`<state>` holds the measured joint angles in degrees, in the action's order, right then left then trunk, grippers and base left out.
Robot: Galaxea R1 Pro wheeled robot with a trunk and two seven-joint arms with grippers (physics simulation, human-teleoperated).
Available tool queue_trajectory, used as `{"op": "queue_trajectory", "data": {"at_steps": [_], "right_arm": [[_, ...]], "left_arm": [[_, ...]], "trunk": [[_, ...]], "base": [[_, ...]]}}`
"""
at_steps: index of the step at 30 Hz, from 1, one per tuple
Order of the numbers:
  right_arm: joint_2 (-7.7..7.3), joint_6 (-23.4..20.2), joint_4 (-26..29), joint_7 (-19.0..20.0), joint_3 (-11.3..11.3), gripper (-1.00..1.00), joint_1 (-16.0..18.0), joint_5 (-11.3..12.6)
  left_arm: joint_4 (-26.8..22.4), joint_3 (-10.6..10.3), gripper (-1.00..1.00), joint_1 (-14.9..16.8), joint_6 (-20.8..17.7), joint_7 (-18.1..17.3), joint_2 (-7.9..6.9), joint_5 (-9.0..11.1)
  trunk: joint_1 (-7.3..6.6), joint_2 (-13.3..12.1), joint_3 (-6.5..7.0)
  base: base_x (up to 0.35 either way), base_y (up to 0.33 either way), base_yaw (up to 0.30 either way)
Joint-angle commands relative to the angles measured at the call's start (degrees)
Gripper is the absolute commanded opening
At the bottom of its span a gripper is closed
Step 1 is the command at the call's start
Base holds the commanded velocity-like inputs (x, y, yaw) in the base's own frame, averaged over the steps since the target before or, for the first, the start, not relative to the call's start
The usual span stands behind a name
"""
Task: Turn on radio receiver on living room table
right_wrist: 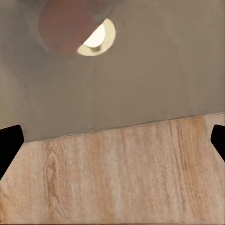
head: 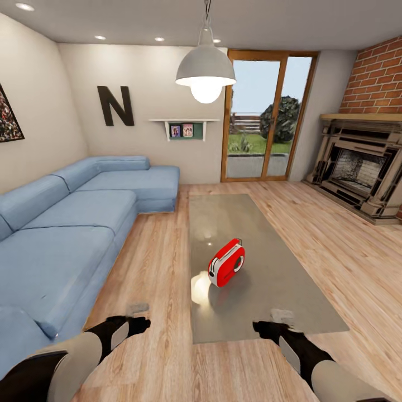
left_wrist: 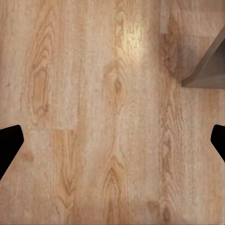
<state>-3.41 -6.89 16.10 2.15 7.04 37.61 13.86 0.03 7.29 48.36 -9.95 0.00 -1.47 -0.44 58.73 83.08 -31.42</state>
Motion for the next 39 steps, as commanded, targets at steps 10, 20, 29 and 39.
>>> {"op": "queue_trajectory", "data": {"at_steps": [10, 20, 29, 39], "right_arm": [[2.23, 13.3, -14.2, 1.0, 0.0, 1.0, 0.0, -0.7], [2.94, 14.3, -14.9, 1.3, 0.0, 1.0, -3.2, -0.9], [3.25, 14.4, -15.0, 1.3, 0.0, 1.0, -6.2, -0.9], [3.24, 14.2, -15.1, 1.2, 0.0, 1.0, -10.2, -0.9]], "left_arm": [[3.9, 0.0, 1.0, -8.7, 8.2, 0.0, -1.35, -0.1], [3.9, 0.0, 1.0, -15.0, 11.8, 0.0, -2.07, -0.1], [3.9, 0.0, 1.0, -17.9, 12.1, 0.0, -2.89, -0.1], [4.0, 0.0, 1.0, -23.2, 12.3, 0.0, -2.92, -0.1]], "trunk": [[0.0, 0.0, 0.01], [0.0, 0.0, 0.01], [0.0, 0.0, 0.01], [0.0, 0.0, 0.01]], "base": [[0.0, 0.0, 0.0], [0.0, 0.0, 0.0], [0.0, 0.0, 0.0], [0.0, 0.0, 0.0]]}}
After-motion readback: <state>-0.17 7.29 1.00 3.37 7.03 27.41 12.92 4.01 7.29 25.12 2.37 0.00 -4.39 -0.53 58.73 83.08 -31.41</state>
